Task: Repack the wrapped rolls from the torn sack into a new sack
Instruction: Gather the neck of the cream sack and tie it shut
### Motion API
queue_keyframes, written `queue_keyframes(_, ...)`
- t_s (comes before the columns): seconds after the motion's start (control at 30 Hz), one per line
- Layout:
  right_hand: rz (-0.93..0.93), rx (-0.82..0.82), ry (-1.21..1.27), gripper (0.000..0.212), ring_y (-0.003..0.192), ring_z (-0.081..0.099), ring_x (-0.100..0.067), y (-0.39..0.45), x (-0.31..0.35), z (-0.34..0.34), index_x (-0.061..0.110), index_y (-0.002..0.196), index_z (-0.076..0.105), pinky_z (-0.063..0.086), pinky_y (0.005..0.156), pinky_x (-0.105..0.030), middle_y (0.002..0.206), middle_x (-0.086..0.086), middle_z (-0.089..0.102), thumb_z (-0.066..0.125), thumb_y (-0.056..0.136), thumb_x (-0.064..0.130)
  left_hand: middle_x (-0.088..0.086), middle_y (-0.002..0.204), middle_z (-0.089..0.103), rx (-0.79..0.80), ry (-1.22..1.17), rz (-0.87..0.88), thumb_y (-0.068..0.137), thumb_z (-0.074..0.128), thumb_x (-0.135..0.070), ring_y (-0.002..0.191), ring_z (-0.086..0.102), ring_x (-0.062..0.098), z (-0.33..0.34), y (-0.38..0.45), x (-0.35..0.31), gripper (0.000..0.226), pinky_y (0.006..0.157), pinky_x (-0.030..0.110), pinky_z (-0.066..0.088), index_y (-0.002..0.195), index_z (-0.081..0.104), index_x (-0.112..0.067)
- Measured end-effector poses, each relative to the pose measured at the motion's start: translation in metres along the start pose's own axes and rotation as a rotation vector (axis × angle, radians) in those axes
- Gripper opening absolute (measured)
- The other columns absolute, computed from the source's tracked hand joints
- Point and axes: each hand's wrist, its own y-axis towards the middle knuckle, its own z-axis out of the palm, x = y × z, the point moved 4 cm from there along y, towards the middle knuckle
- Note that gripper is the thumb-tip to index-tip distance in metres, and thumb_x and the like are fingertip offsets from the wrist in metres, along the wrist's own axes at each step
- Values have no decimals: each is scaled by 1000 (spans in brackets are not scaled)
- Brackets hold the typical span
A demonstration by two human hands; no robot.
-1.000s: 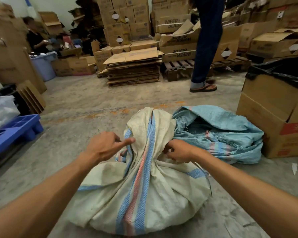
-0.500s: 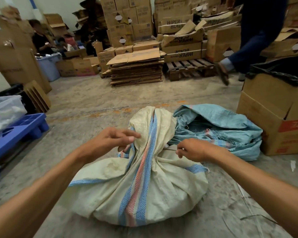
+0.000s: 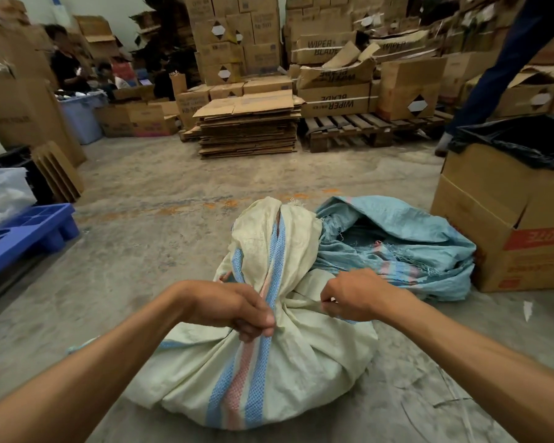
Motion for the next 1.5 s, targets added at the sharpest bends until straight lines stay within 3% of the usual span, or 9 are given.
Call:
queue_keyframes(0.1,-167,-55,74,33,86,64,-17,-2,12,-2,27,93,68,43,68,-32,87,8,70,46,97,51,1,65,39,-93,-167,141,97,53,-26,64,35,12,-10,1,-12,23,65,23,33,88,70,-14)
queue_keyframes(0.3,-263,-530,206,41,54,43,-11,-8,17,-17,30,67,44,35,51,-32,58,7,47,40,95,58,-3,71,47,-466,-293,228,102,34,-23,64,33,10,-34,10,-10,41,61,29,25,113,70,-10)
queue_keyframes(0.53,-209,-764,674,26,62,57,-8,-9,25,2,19,69,63,46,56,-26,71,9,61,62,90,33,2,87,75,-853,-151,241,100,45,-4,65,39,21,-27,18,14,12,54,27,34,105,43,-15)
queue_keyframes(0.63,-132,-700,942,21,54,55,-4,-9,36,9,15,65,68,41,54,-19,61,6,64,69,85,22,-2,93,77,-924,-153,239,101,49,-11,63,43,20,-22,26,23,5,64,34,36,101,46,-16)
queue_keyframes(0.8,-79,-568,1292,15,53,57,-29,-2,49,12,17,67,74,44,51,-37,73,-9,74,70,81,22,-3,87,77,-1005,-145,209,93,63,-15,83,71,6,-15,31,27,3,86,33,53,94,63,-12)
queue_keyframes(0.9,-93,-520,1391,24,56,59,-1,-2,53,6,15,62,72,40,53,-15,80,-11,76,67,83,5,-4,79,77,-1088,-156,184,83,76,-18,81,72,7,-14,30,28,5,82,26,55,87,74,-18)
queue_keyframes(1.13,-124,-461,1597,10,59,56,-28,8,47,2,7,75,73,48,51,-30,71,-23,69,76,84,11,1,80,77,-1060,-240,180,80,74,-11,81,74,13,-9,37,31,9,81,30,58,87,77,-16)
queue_keyframes(1.33,-84,-583,1331,25,69,68,-8,9,42,0,16,114,68,48,65,-17,83,1,77,70,90,12,2,80,77,-1040,-379,182,79,80,-20,76,72,8,-11,36,39,12,65,15,49,89,77,-15)
queue_keyframes(1.5,-60,-919,817,7,103,62,-8,5,40,-4,16,93,67,52,83,-22,95,11,59,71,88,16,-4,84,77,-1049,-325,204,81,78,-17,80,71,3,-11,35,36,12,71,13,49,93,78,-17)
